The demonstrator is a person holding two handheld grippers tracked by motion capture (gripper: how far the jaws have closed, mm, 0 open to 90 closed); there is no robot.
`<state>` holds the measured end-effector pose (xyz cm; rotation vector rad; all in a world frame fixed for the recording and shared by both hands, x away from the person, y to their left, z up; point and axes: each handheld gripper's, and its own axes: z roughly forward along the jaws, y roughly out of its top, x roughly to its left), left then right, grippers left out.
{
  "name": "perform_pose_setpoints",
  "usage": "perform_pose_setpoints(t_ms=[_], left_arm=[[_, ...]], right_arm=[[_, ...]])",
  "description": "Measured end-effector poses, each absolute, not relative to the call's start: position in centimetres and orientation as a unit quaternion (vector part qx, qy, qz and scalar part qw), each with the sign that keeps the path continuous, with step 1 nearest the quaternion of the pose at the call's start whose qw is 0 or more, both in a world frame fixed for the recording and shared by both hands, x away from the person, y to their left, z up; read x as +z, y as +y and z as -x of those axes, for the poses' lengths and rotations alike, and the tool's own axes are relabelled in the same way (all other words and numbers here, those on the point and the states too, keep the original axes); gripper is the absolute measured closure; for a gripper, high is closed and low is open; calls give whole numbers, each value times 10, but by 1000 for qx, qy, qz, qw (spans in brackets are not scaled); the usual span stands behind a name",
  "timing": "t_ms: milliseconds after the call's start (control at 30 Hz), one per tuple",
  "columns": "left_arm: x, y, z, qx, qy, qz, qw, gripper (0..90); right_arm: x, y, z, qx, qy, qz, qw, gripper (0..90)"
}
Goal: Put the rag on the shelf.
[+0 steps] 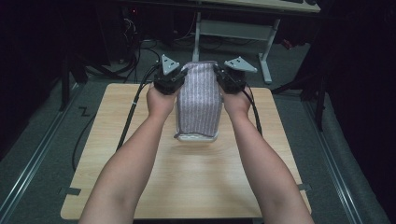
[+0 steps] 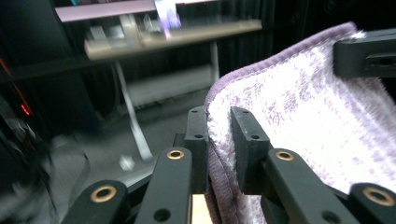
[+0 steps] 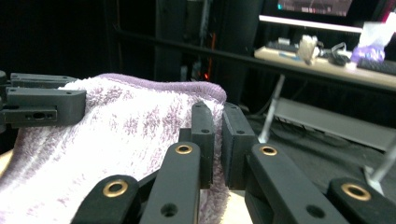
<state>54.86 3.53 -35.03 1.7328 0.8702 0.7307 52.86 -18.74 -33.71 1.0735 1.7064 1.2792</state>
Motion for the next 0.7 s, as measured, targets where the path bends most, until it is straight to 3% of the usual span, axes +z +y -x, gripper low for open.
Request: perform_pose_setpoints(t_ms=[200,333,467,700], left_arm=[[-373,29,-557,282,383,-738,479,730],[-375,34,-555,275,405,-723,487,648],[-370,42,-552,273,413,-714,495,600],[-363,49,-531,293,409,-708,495,562]], right_arm=[[-359,-186,-546,462,688,-444,341,843],[-369,-188,-550,459,692,-454,323,718],[-371,-191,-548,455,694,-457,320,666],[-364,-196,-526,474,692,-445,315,702]])
